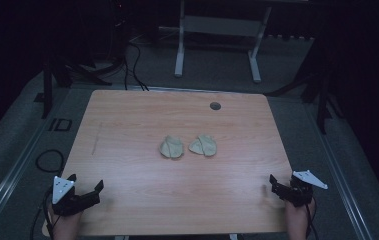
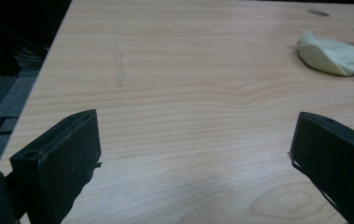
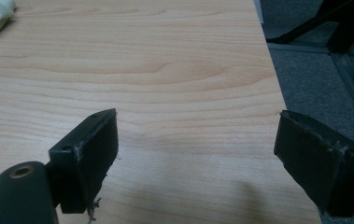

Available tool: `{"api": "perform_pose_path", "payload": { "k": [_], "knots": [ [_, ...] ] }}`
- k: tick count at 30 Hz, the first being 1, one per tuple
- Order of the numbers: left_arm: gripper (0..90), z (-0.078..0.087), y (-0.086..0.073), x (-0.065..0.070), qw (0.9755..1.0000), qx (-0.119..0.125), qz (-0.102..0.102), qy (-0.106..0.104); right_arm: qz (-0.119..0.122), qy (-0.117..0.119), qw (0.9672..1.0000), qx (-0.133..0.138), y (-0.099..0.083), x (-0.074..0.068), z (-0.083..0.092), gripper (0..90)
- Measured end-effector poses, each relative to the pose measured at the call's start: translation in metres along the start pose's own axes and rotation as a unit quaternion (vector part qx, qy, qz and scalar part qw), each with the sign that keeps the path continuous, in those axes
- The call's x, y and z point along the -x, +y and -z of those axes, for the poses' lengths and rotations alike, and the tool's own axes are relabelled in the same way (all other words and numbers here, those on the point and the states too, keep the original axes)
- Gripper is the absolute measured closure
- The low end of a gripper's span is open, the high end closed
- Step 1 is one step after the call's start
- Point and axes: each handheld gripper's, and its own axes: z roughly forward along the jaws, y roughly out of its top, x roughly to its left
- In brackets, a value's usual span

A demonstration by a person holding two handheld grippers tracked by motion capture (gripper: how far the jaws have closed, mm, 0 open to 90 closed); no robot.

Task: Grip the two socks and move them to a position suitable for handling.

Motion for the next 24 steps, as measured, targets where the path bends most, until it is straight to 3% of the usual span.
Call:
{"api": "perform_pose_path", "payload": {
  "k": [9,10,13,15,16,18,19,24],
  "knots": [
    [2.1,-0.001,0.001,0.008,0.9999,0.005,-0.01,0.002,0.005,0.016,0.9999,-0.001,0.009,-0.001,0.003,13.0],
    [2.2,-0.001,0.001,0.009,1.0,0.006,-0.007,0.001,0.0,0.02,0.9998,-0.01,0.013,-0.003,0.004,13.2],
    [2.2,0.0,0.001,0.01,0.9998,0.015,-0.002,-0.01,-0.004,0.02,0.9997,-0.017,0.016,-0.005,0.005,13.6],
    [2.2,-0.001,0.001,0.013,0.9996,0.013,0.003,-0.025,-0.006,0.041,0.9988,-0.027,0.021,-0.01,0.004,13.9],
    [2.2,-0.001,0.001,0.013,0.9996,0.013,0.003,-0.025,-0.006,0.041,0.9988,-0.027,0.021,-0.01,0.004,13.9],
    [2.2,-0.001,0.002,0.015,0.9993,0.001,0.006,-0.037,0.019,0.054,0.9977,-0.036,0.025,-0.016,0.001,13.9],
    [2.3,-0.002,0.004,0.018,0.9981,-0.029,0.013,-0.053,0.05,0.048,0.9964,-0.048,0.028,-0.024,-0.001,13.9],
    [2.2,-0.002,0.005,0.024,0.9973,-0.048,0.001,-0.056,0.06,0.077,0.9933,-0.062,0.035,-0.037,-0.009,12.9]
  ]
}}
